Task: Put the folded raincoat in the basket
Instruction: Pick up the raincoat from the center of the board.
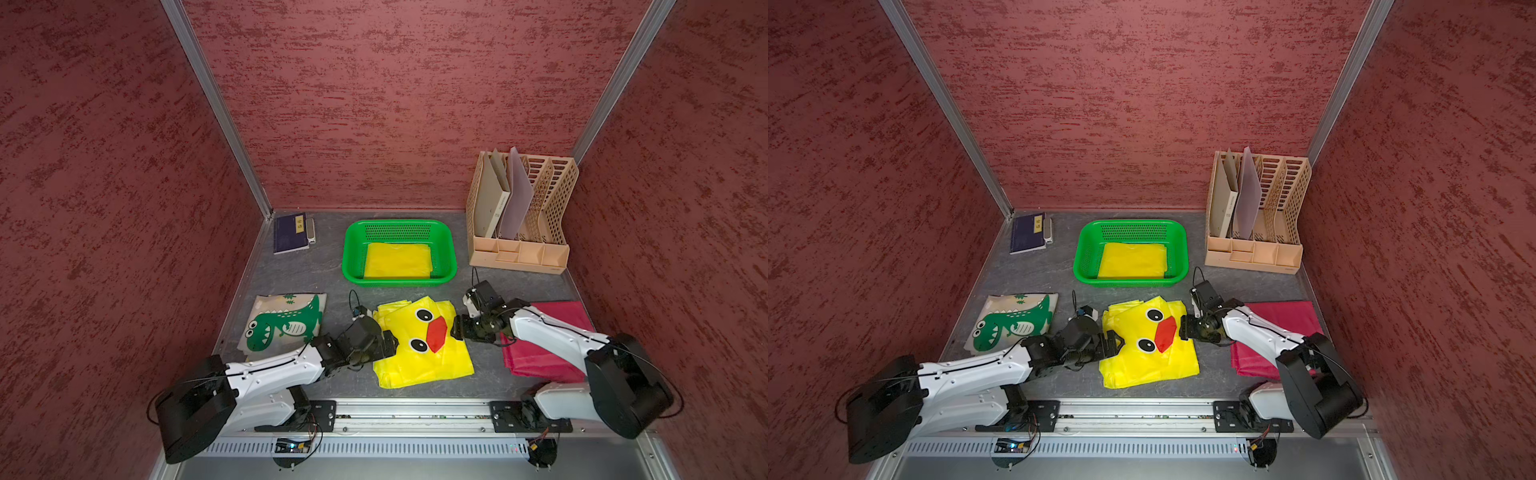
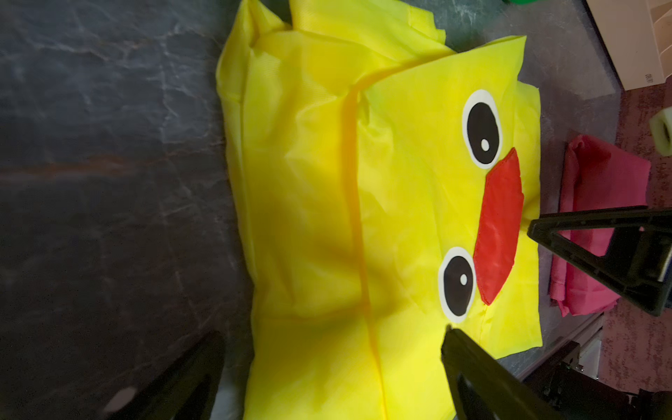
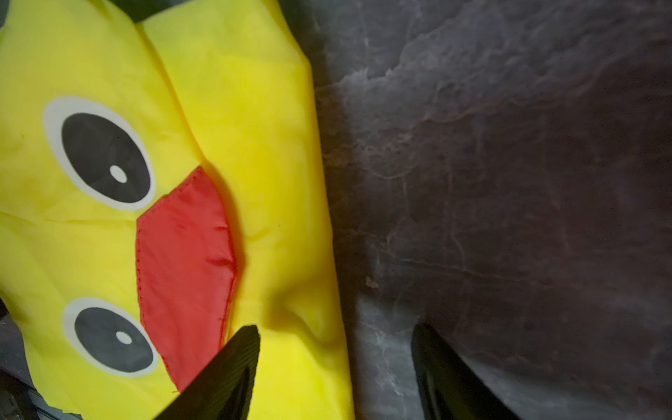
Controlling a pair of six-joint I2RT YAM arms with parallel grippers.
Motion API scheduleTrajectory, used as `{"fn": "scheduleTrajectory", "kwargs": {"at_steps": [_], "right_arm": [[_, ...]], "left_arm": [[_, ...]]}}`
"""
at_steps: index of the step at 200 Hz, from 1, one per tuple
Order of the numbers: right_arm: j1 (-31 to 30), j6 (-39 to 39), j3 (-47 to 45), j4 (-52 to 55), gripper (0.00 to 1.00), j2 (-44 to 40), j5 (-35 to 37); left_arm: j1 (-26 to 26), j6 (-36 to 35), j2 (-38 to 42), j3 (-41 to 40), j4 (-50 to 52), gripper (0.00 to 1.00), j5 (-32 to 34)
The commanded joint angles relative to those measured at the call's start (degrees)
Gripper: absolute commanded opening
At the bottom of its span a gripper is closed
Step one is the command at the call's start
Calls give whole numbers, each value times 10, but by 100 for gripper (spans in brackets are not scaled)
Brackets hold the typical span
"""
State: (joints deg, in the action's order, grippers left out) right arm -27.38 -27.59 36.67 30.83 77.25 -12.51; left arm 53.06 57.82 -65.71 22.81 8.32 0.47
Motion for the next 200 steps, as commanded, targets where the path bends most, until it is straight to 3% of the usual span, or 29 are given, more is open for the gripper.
{"fn": "scheduleTrajectory", "kwargs": {"at_steps": [1,99,200], "right_arm": [[4,-4,-15,-28,71,-8,-18],[2,-56,-57,-75,67,1,-36],[-24,-82,-76,-82,53,-16,-16]], "left_arm": [[0,-12,-34,-5,11,96,-22],[0,-23,-67,9,14,90,-12],[0,-49,-71,44,39,63,24]]}}
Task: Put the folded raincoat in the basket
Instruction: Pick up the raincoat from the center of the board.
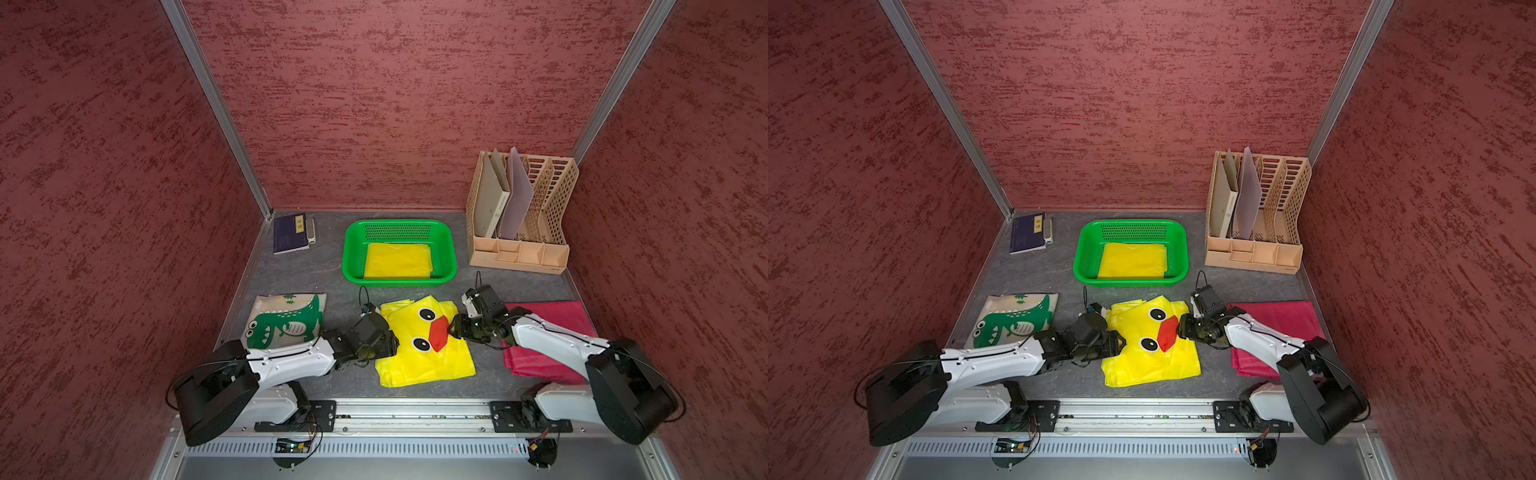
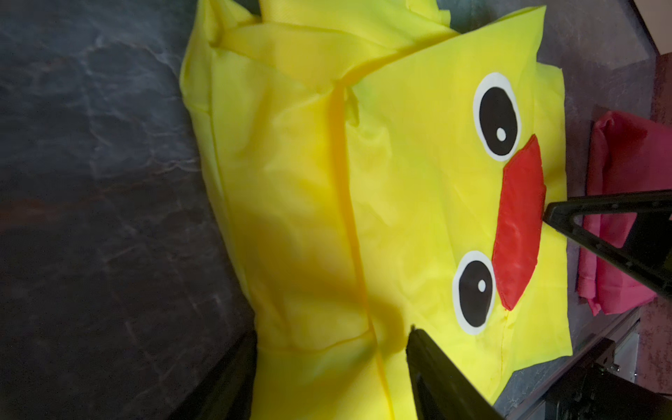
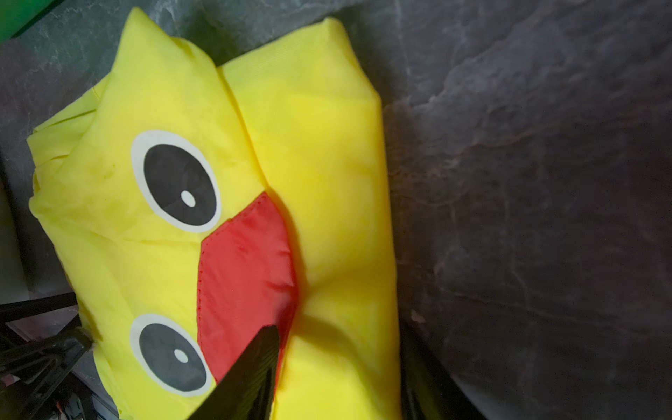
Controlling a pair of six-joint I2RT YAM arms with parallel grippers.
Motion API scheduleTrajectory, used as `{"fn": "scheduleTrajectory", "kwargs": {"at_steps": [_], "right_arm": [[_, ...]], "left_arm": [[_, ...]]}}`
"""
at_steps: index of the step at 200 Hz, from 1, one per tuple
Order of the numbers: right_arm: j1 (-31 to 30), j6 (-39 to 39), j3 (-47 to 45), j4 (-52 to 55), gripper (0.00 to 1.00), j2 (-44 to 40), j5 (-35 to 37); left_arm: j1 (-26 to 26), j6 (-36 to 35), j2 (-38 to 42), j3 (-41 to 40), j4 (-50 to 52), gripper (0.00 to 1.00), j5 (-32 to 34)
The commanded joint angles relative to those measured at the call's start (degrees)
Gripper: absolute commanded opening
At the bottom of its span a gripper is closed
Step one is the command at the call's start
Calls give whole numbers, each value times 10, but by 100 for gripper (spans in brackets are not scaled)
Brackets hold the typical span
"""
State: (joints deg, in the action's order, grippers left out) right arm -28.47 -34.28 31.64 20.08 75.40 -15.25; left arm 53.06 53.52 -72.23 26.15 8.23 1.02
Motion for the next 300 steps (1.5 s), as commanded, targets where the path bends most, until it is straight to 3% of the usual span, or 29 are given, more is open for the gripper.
{"fn": "scheduleTrajectory", "kwargs": {"at_steps": [1,31,53,87,98,113,125,137,300], "right_arm": [[-14,-16,-25,25,52,3,12],[-26,-23,-22,26,46,-1,13],[-33,-33,-25,22,44,-14,19],[-47,-44,-27,14,35,-33,26],[-52,-51,-26,16,30,-37,29],[-60,-56,-25,16,15,-39,31],[-65,-60,-23,19,4,-40,34],[-69,-64,-20,25,0,-42,37],[-85,-90,4,109,0,-170,72]], "left_arm": [[0,-5,-6,11,40,62,19],[0,-9,-3,25,41,47,28],[0,-11,-15,37,39,26,29],[1,-17,-31,51,27,9,19],[1,-18,-37,56,32,5,18],[2,-19,-42,62,41,0,18],[3,-18,-42,67,52,0,19],[3,-19,-38,72,63,0,23],[9,-34,50,104,124,0,53]]}}
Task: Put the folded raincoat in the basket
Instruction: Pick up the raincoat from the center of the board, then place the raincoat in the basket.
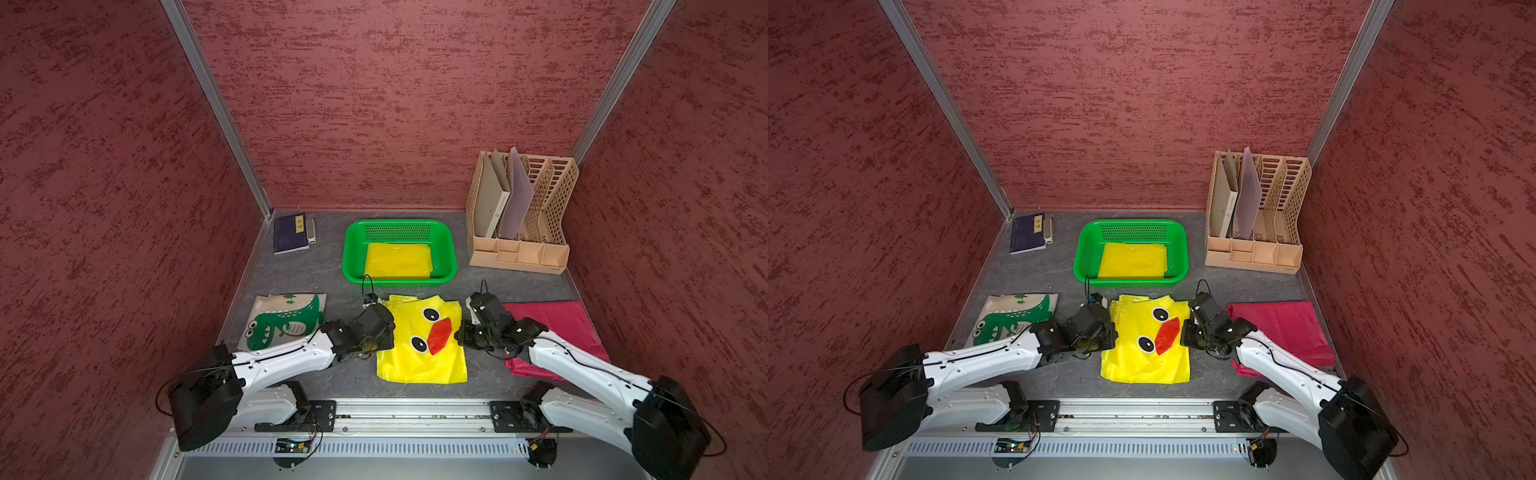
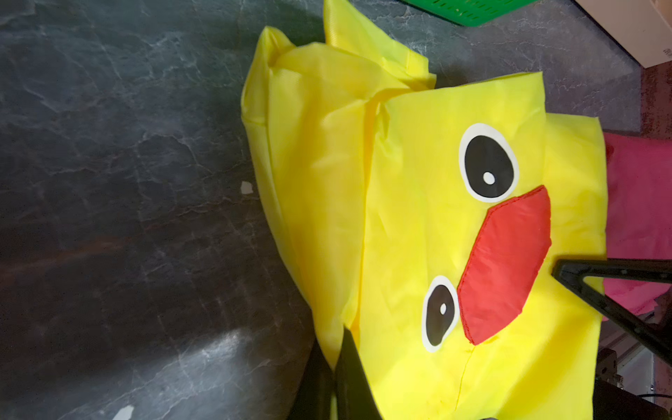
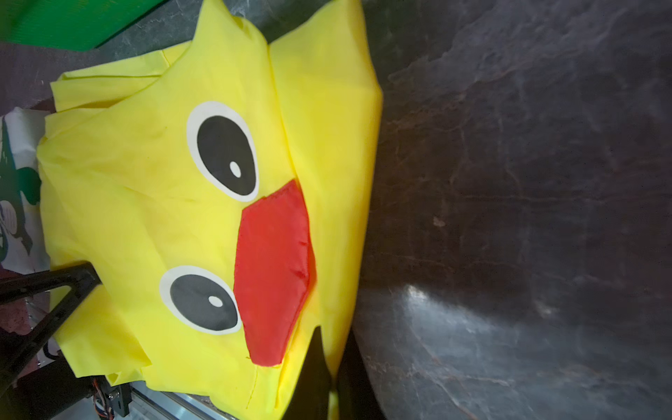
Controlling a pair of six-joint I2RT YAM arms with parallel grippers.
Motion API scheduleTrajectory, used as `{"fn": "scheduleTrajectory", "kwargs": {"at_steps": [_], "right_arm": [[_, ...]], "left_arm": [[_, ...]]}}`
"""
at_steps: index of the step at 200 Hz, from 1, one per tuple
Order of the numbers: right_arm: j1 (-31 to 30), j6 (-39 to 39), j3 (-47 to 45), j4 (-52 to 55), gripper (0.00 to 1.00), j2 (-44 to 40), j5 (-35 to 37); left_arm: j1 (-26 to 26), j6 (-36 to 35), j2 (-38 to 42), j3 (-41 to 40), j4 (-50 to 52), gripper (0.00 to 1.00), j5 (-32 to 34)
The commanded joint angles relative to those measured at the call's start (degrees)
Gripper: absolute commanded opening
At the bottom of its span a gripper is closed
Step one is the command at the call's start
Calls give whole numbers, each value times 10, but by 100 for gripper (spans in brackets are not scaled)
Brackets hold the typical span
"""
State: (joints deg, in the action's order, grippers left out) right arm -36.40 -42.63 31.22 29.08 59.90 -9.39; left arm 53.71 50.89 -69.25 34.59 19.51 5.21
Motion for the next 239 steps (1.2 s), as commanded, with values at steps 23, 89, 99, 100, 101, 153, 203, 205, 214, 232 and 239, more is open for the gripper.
{"fn": "scheduleTrajectory", "kwargs": {"at_steps": [23,89,99,100,101,153,203,205,214,232,239], "right_arm": [[-9,-5,13,33,0,-26,19],[-10,-1,31,51,0,-42,21],[-10,1,33,53,0,-42,21],[-10,1,34,54,0,-42,21],[-10,1,34,54,0,-42,21],[-15,-12,50,69,0,-51,16],[-18,-6,81,116,0,-79,40],[-18,-6,82,118,0,-81,42],[-18,-6,85,123,0,-87,49],[-18,-6,91,126,0,-95,57],[-18,-4,94,127,0,-95,56]], "left_arm": [[2,-7,34,27,20,0,12],[3,-9,64,44,44,0,13],[3,-9,68,45,49,0,13],[3,-8,68,46,49,0,13],[2,-8,68,46,50,0,13],[3,-3,76,48,54,0,9],[5,-19,74,83,81,0,14],[5,-19,74,85,82,0,14],[5,-20,73,91,84,0,16],[5,-18,78,93,86,0,13],[5,-16,84,93,87,0,13]]}}
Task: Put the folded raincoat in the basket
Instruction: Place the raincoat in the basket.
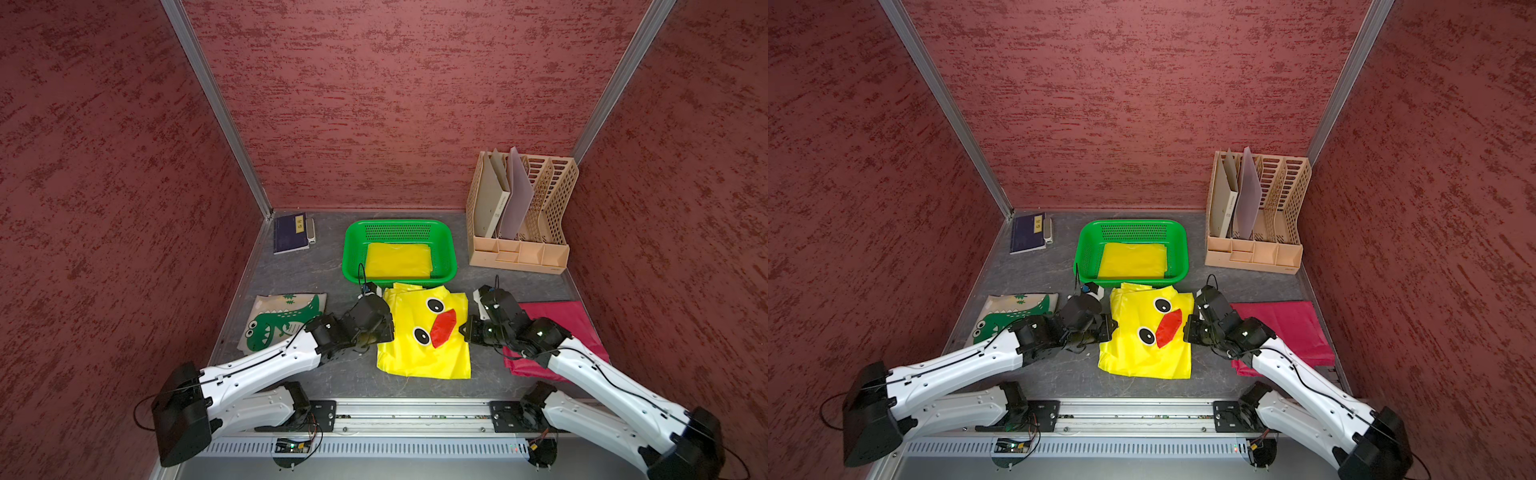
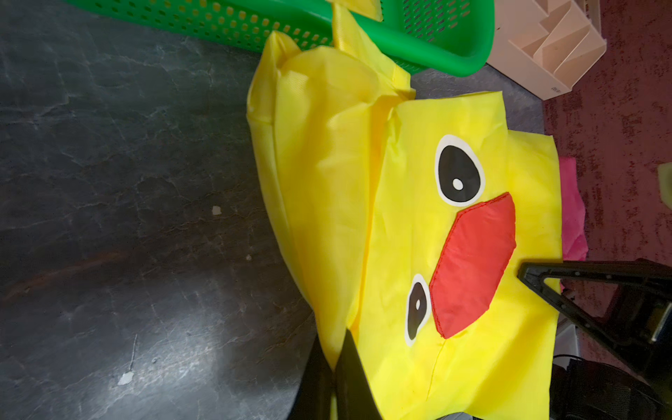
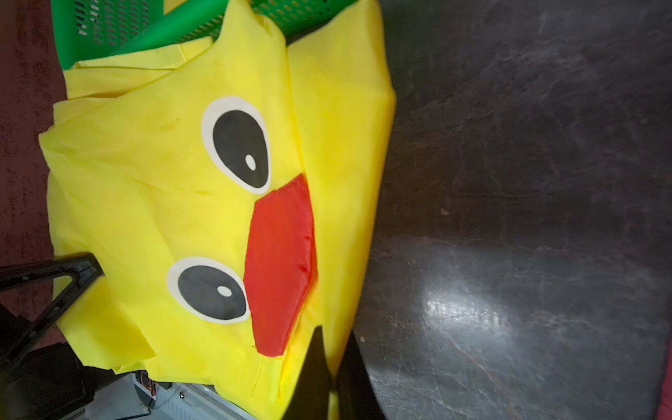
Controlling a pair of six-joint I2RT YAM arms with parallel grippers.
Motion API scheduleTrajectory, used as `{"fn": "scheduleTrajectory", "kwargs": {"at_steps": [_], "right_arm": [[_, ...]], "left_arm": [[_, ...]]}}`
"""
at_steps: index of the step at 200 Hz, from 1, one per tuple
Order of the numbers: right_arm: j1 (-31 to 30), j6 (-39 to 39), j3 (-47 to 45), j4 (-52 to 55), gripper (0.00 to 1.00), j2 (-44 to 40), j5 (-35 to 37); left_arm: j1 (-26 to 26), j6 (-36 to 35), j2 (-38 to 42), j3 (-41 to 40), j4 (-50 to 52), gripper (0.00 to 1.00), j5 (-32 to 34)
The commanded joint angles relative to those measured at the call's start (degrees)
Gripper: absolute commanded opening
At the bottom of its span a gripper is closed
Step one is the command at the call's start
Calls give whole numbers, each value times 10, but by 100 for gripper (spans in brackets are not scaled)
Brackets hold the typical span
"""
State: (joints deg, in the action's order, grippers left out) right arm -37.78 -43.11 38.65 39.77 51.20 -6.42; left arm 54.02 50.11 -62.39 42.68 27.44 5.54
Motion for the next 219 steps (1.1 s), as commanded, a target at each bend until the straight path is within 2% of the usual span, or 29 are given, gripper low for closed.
{"fn": "scheduleTrajectory", "kwargs": {"at_steps": [1,34,120,181,219], "right_arm": [[-5,2,21,21,0,-8,26],[-5,15,55,44,0,4,26],[-5,39,173,66,0,63,1],[2,76,255,70,0,145,4],[34,102,308,55,0,203,-29]], "left_arm": [[2,-8,16,12,8,0,10],[2,-9,37,17,19,0,9],[-18,-37,40,103,87,0,4],[-94,-68,41,130,73,0,-49],[-156,-94,22,147,62,0,-88]]}}
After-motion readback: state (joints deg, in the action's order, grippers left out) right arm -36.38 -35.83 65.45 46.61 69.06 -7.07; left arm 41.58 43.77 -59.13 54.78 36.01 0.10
